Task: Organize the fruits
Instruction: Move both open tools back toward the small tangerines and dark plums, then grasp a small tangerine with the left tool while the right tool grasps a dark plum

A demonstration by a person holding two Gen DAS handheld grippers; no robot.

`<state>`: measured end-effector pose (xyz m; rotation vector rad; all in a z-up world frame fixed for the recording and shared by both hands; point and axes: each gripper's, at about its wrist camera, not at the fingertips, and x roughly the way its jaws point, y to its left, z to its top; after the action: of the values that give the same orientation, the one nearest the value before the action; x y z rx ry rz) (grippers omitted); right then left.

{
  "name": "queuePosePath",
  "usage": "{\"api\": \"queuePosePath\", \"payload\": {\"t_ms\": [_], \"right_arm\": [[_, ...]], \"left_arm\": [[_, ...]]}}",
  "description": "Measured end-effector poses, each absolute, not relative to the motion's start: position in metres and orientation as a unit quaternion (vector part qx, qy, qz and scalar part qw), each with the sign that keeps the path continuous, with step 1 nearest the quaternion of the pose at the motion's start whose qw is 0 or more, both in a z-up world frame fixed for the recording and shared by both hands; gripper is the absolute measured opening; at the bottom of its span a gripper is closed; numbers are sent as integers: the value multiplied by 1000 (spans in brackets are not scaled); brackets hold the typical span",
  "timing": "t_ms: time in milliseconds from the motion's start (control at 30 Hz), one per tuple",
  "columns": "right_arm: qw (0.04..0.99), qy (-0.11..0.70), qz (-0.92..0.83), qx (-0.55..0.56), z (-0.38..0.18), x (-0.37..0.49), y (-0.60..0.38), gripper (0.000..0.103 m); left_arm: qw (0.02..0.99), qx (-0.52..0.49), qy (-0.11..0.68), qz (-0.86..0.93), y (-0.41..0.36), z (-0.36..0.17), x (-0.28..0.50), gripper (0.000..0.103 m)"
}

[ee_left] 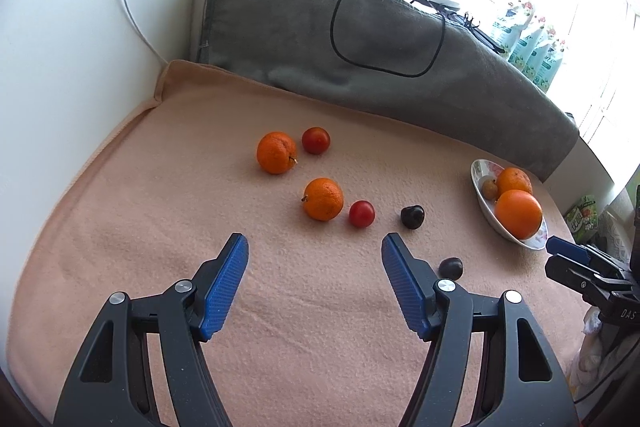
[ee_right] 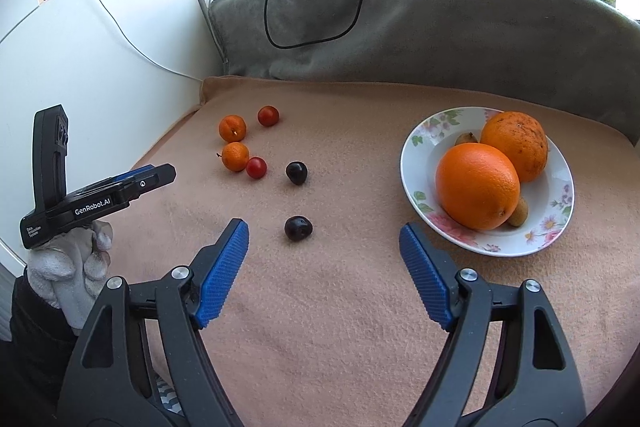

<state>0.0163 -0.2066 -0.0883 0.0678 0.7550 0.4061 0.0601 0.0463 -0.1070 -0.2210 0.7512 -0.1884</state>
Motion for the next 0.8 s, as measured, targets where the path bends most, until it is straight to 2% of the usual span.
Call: {"api": "queuePosePath", "payload": {"t_ms": [100, 200, 367, 433, 800], "right_arm": [[906, 374, 197, 35, -94, 20, -201, 78], [902, 381, 201, 32, -99, 25, -195, 71], [895, 394, 207, 24, -108, 35, -187, 66], [891, 401, 212, 24, -112, 39, -184, 60], [880, 421, 218, 7, -127, 53, -170, 47]], "left_arm": [[917, -116, 369, -96, 49, -111, 66, 63], [914, -120, 373, -101, 51, -115, 73, 60], [911, -124, 379, -109, 50, -119, 85, 56], [910, -122, 380, -112, 48, -120, 90, 55], [899, -133, 400, -122, 40, -132, 120, 46]]}}
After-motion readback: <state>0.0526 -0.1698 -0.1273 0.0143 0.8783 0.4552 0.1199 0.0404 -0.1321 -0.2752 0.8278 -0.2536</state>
